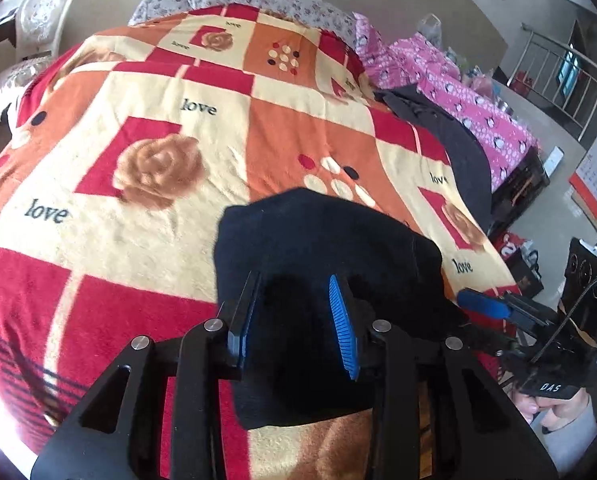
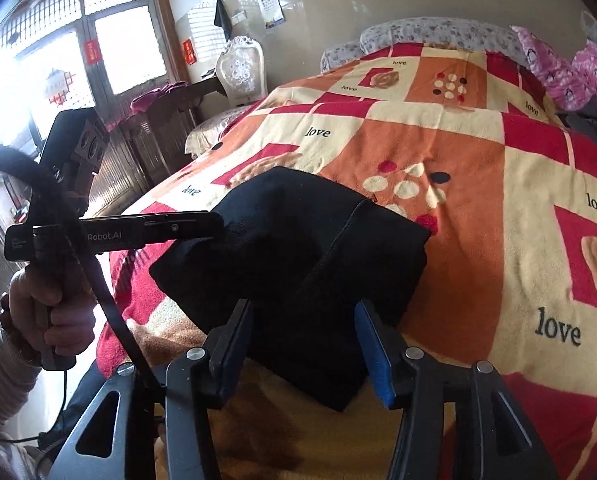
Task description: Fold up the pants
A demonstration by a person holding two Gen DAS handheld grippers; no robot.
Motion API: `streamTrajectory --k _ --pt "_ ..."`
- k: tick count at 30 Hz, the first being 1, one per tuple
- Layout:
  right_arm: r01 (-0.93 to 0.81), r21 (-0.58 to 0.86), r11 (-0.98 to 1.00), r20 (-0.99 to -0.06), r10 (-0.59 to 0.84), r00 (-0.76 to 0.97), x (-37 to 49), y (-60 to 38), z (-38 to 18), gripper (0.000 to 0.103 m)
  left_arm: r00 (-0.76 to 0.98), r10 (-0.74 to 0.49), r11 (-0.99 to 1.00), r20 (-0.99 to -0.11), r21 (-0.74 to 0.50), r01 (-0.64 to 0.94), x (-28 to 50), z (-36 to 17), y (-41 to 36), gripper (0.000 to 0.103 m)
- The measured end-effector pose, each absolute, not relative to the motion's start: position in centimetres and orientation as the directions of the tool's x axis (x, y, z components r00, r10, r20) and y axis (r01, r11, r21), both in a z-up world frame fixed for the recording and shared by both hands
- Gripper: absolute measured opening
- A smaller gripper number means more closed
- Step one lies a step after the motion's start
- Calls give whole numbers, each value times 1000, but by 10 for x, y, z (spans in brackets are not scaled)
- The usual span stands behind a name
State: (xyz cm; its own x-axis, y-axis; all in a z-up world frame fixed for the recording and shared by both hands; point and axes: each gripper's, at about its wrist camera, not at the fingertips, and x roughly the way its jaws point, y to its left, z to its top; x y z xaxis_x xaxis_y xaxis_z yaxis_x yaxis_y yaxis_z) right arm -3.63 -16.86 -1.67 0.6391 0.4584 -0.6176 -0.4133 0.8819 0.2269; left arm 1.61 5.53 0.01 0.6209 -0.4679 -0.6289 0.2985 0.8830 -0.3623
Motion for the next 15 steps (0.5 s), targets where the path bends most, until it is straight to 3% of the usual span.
streamTrajectory --k 1,2,3,7,9,12,15 --pt "-391 261 883 -597 465 653 -39 -178 -13 51 626 -476 877 -618 -390 282 18 -1 65 42" --pt "-368 309 877 -582 480 656 -39 -188 -13 55 616 -495 862 -613 -434 260 21 -6 74 62" --pt "-340 384 859 -565 509 649 -41 -200 -16 57 599 -519 841 -610 -490 229 26 -14 83 69" --pt "-202 604 771 -562 592 578 -24 -228 -48 59 447 -700 657 -557 -747 98 50 -53 102 69" --pt "-189 674 714 -530 646 548 -15 -229 -60 59 478 -703 642 -526 -759 109 53 -49 102 70" --pt "-201 650 733 -555 639 532 -1 -218 -60 58 435 -737 611 -517 -785 103 67 -49 93 70" --pt "-224 627 746 -574 637 515 10 -207 -57 58 416 -716 652 -560 -749 113 73 -45 80 68"
